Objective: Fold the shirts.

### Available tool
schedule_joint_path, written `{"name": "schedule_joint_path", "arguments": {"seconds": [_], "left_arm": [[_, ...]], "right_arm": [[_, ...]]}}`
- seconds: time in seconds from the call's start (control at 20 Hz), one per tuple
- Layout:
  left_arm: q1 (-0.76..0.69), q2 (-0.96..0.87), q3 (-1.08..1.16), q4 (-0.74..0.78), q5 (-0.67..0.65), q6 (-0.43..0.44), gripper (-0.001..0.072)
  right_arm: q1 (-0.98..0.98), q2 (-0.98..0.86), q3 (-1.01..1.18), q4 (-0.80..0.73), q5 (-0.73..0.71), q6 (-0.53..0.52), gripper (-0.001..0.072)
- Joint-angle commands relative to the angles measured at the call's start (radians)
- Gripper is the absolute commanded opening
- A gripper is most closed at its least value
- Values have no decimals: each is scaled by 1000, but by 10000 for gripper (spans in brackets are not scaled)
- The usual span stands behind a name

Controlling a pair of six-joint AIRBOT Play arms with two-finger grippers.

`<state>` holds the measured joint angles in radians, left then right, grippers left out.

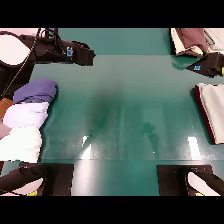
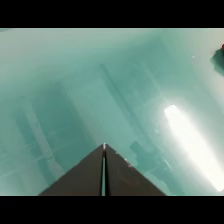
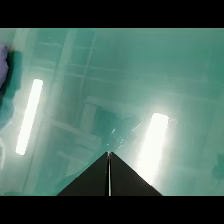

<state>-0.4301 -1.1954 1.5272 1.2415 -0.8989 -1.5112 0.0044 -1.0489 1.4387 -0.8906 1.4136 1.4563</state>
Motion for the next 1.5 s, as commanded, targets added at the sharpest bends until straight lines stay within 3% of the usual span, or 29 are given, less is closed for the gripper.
{"name": "schedule_joint_path", "arguments": {"seconds": [0.0, 0.55, 0.65, 0.75, 0.9, 1.0, 1.05, 1.15, 1.45], "left_arm": [[0, 0, 0, 0, 3, 0, 24], [0, 0, 0, 0, 3, -1, 24], [0, 0, 0, -3, 51, 1, 24], [22, 6, 8, 79, 55, 26, 24], [142, 23, 17, 258, -90, 7, 31], [267, 20, 6, 306, -186, -3, 524], [331, 16, -11, 321, -208, -20, 569], [435, 15, -85, 323, -188, -26, 569], [628, -53, -395, 327, 46, -26, 570]], "right_arm": [[3, 0, 1, 2, 0, 0, 18], [3, 0, 1, 1, 0, 0, 18], [3, 0, 1, 1, 0, 0, 18], [3, 0, 1, 2, 0, 0, 18], [3, 1, 1, 1, 3, 0, 18], [3, 0, 1, 1, 1, 0, 18], [3, 0, 1, 1, -1, 0, 18], [3, 0, 1, 1, -5, 0, 18], [3, 0, 1, 1, -5, 0, 18]]}}
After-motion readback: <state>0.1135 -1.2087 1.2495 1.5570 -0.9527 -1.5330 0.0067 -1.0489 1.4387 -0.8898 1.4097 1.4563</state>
